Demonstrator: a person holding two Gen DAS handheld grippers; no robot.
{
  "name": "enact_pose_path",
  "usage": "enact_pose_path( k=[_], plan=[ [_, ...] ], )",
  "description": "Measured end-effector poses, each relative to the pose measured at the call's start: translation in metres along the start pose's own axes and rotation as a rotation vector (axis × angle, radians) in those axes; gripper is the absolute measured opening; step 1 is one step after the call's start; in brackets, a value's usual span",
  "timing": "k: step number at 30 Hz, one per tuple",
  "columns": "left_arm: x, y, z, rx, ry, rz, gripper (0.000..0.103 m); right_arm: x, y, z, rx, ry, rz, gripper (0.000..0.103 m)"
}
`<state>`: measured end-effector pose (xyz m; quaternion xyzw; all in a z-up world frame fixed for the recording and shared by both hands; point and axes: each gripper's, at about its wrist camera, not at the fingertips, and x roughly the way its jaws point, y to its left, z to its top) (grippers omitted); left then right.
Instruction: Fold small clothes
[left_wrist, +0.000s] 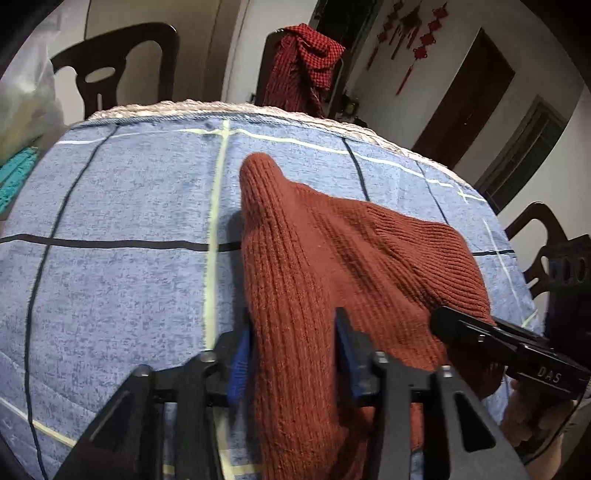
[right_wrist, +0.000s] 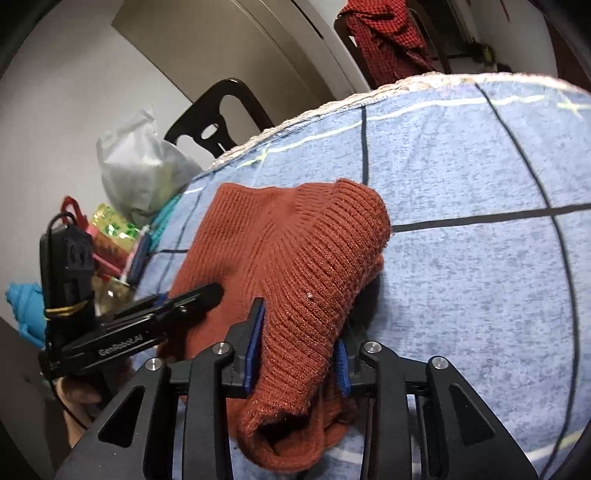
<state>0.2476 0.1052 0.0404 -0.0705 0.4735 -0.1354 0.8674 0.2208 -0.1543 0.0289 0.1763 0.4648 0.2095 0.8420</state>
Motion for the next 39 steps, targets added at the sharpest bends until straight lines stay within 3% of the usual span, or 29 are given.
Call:
enact_pose_path(
  k=[1, 4, 7, 11, 20, 26, 39],
  plan=[
    [-0.002, -0.001, -0.003, 0.007, -0.007, 0.018, 0.06, -0.003, 0.003, -0.002, -0.023, -0.007, -0.034, 0.039],
    [-0.014, -0.005, -0.012, 0.028, -0.04, 0.042, 0.064, -0.013, 0.015, -0.009, -0.085, -0.039, -0.107, 0.05],
    [-0.03, -0.011, -0.028, 0.032, -0.082, 0.088, 0.077, -0.034, 0.032, -0.025, -0.14, -0.102, -0.166, 0.051],
    [-0.048, -0.019, -0.059, 0.05, -0.109, 0.158, 0.078, -0.05, 0.054, -0.056, -0.211, -0.137, -0.24, 0.051],
    [-0.051, -0.022, -0.112, 0.022, -0.076, 0.224, 0.078, -0.041, 0.072, -0.114, -0.267, -0.081, -0.359, 0.051],
    [-0.044, -0.028, -0.125, 0.056, -0.075, 0.295, 0.078, -0.029, 0.069, -0.124, -0.244, -0.047, -0.419, 0.051],
    [-0.041, -0.027, -0.127, 0.043, -0.072, 0.274, 0.083, -0.024, 0.07, -0.129, -0.264, -0.035, -0.494, 0.051]
  ],
)
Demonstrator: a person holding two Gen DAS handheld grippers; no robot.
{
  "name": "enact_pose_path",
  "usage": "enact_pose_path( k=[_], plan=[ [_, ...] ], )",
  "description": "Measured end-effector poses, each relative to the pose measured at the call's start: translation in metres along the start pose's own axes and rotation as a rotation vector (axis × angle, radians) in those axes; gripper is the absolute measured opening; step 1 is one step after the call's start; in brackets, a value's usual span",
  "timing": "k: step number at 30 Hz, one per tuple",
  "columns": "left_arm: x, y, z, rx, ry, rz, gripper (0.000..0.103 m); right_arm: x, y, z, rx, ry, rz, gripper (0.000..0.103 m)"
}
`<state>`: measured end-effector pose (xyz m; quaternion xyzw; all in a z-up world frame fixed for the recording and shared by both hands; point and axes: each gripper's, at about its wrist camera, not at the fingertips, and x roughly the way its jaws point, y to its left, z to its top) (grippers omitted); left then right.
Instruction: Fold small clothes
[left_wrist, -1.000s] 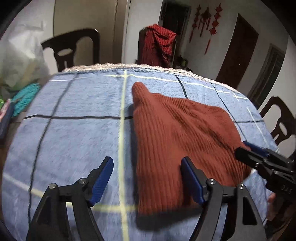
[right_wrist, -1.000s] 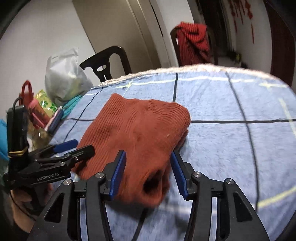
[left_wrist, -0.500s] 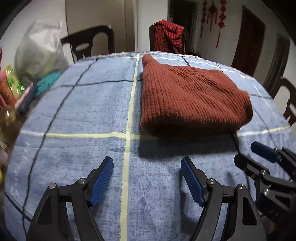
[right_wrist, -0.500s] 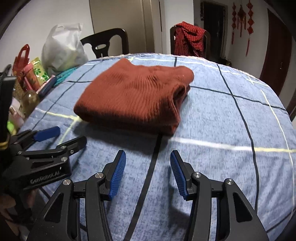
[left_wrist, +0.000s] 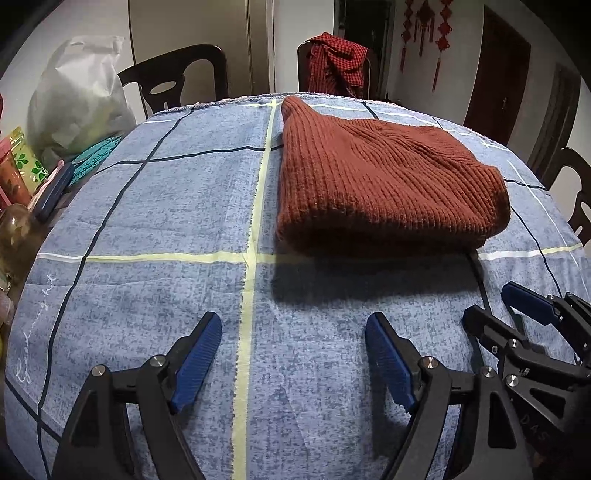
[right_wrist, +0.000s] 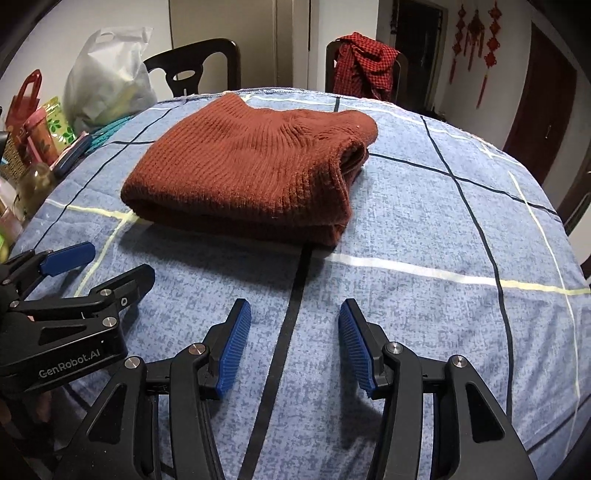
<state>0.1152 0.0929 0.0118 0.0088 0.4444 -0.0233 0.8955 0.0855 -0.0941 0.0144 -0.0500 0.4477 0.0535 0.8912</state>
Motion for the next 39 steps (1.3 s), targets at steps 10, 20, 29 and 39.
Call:
enact_pose_path(
  k=[10, 20, 29, 39],
  plan=[
    [0.0003, -0.0005, -0.0008, 0.0, 0.002, -0.001, 0.086, -0.0003, -0.0005, 0.0001, 0.019, 0.001, -0.011, 0.055],
    [0.0006, -0.0003, -0.001, 0.0, 0.002, -0.001, 0.086, -0.0001, -0.0027, 0.0003, 0.029, 0.003, -0.011, 0.058],
    [0.0008, -0.0003, -0.001, 0.0, 0.002, -0.001, 0.087, -0.0001, -0.0049, 0.0005, 0.036, 0.003, -0.002, 0.058],
    [0.0009, -0.0004, -0.0011, 0.0, 0.003, -0.001, 0.087, 0.0, -0.0048, 0.0006, 0.036, 0.003, -0.002, 0.058]
  ],
)
